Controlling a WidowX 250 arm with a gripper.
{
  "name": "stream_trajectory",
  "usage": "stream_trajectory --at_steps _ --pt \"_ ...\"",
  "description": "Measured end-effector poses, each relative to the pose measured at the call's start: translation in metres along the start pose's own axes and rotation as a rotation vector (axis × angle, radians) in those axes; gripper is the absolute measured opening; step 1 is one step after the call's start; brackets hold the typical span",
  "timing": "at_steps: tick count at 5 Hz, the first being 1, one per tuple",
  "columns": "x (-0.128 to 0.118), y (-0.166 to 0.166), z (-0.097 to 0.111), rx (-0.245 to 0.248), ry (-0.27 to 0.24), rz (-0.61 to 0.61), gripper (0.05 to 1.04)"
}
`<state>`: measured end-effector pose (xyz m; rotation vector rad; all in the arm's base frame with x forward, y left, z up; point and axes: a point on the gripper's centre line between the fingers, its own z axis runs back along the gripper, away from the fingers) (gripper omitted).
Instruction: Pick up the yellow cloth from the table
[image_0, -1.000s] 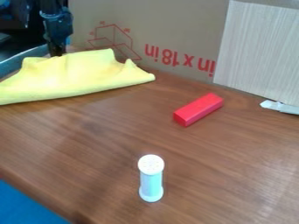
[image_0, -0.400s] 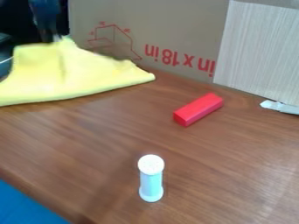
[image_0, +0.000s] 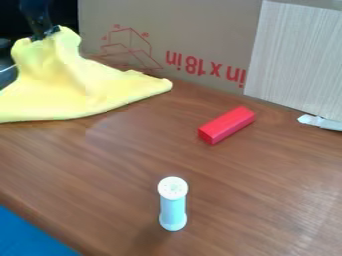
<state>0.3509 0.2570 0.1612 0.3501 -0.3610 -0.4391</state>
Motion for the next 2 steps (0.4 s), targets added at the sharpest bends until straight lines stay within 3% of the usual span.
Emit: stream_trajectory --at_steps 2 --pt "-0.028 -0.097 0.025 0.021 -0.059 -0.249 0.052"
